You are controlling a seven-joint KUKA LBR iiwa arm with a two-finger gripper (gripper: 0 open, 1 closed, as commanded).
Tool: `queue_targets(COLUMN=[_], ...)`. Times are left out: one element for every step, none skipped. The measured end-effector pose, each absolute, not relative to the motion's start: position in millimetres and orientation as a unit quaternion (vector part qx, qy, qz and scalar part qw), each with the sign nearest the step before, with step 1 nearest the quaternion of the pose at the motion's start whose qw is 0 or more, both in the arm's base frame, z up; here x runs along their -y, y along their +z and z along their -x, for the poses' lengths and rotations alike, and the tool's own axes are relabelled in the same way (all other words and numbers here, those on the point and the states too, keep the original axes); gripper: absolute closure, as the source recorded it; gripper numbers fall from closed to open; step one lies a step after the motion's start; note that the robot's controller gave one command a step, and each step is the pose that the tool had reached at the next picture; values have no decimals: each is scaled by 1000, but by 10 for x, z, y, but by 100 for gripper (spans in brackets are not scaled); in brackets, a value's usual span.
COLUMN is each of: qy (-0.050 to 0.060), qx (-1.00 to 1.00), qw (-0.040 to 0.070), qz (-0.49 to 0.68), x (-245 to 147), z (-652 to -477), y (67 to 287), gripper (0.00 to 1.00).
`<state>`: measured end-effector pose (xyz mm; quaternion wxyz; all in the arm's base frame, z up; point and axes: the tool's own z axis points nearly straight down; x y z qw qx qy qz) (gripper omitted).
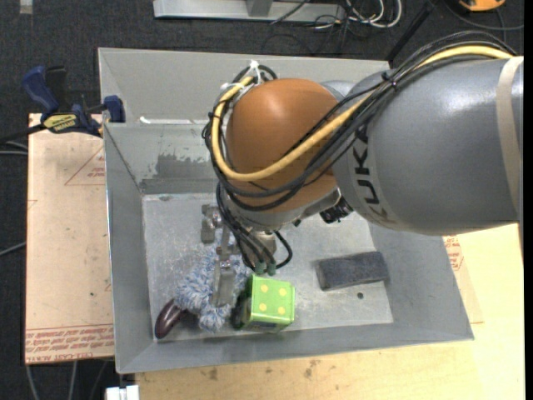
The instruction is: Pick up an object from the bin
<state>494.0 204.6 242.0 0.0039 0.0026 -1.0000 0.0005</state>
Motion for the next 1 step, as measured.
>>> queue_targets(qy=[0], qx=[1000], qw=[0], qz=[0], x=[-2034], z=[-4958], y=[2464], gripper=[0])
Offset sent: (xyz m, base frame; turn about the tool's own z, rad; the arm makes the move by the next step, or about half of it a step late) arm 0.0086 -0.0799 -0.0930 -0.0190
